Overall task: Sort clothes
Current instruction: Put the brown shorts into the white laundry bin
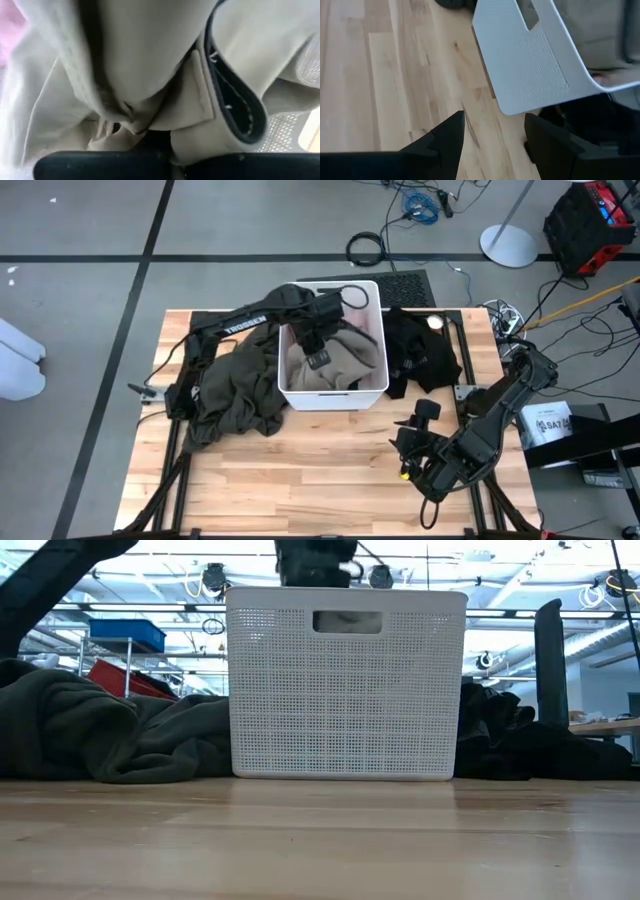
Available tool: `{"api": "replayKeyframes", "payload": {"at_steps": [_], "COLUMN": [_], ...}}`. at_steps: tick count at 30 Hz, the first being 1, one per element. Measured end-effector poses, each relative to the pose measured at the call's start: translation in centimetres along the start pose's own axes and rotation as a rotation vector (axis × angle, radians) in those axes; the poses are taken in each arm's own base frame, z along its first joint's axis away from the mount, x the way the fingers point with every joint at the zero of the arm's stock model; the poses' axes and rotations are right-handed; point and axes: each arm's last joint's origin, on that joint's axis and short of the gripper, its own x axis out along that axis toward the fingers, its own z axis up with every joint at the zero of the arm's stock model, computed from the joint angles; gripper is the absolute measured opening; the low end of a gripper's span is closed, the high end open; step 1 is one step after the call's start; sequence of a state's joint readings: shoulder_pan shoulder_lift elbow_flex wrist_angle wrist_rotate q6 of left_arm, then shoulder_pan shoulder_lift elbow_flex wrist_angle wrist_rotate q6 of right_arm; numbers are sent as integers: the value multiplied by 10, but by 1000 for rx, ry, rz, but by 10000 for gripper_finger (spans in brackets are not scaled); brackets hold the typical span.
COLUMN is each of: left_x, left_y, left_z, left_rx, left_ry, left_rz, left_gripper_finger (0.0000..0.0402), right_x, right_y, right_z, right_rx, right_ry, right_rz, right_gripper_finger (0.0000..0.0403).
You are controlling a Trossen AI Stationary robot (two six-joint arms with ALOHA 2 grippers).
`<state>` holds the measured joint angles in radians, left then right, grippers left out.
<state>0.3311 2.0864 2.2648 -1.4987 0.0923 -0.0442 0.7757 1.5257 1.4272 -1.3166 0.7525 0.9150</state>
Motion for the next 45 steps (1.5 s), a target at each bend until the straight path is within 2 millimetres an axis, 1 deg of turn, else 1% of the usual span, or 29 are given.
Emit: {"api": "replayKeyframes", "payload": {"at_steps": [3,6,9,11,14,16,19,22,25,28,33,37,41,45], "left_x": [18,32,34,34,37,43,57,74,84,85,80,71,49,19], "left_y": [17,43,68,84,104,111,115,117,116,114,109,102,98,95], "left_z": [-1,4,11,13,9,4,-5,-13,-21,-21,-22,-22,-17,-12], "left_rx": [-40,-102,-201,-307,-479,-526,-605,-630,-592,-511,-475,-465,-487,-497], "left_ry": [37,-11,-96,-148,-141,-108,-33,26,81,90,92,116,101,48], "left_rz": [9,-9,-72,-80,-78,-85,-57,-54,-54,-48,-46,-48,-56,-59], "left_gripper_finger": [23,23,23,23,23,23,23,33,57,81,118,156,188,197], "right_x": [2,2,1,1,1,1,2,4,6,9,14,16,16,16], "right_y": [0,1,3,3,3,3,2,0,-1,-3,-7,-9,-8,-7], "right_z": [-2,-2,-2,-1,-1,-1,0,2,3,6,10,12,13,13], "right_rx": [33,51,55,55,52,41,33,29,24,17,25,25,15,7], "right_ry": [18,20,12,8,5,4,2,4,6,8,17,25,18,13], "right_rz": [2,14,24,27,24,21,15,8,2,-4,-19,-24,-15,-7], "right_gripper_finger": [194,194,194,194,194,194,194,194,194,194,194,194,194,194]}}
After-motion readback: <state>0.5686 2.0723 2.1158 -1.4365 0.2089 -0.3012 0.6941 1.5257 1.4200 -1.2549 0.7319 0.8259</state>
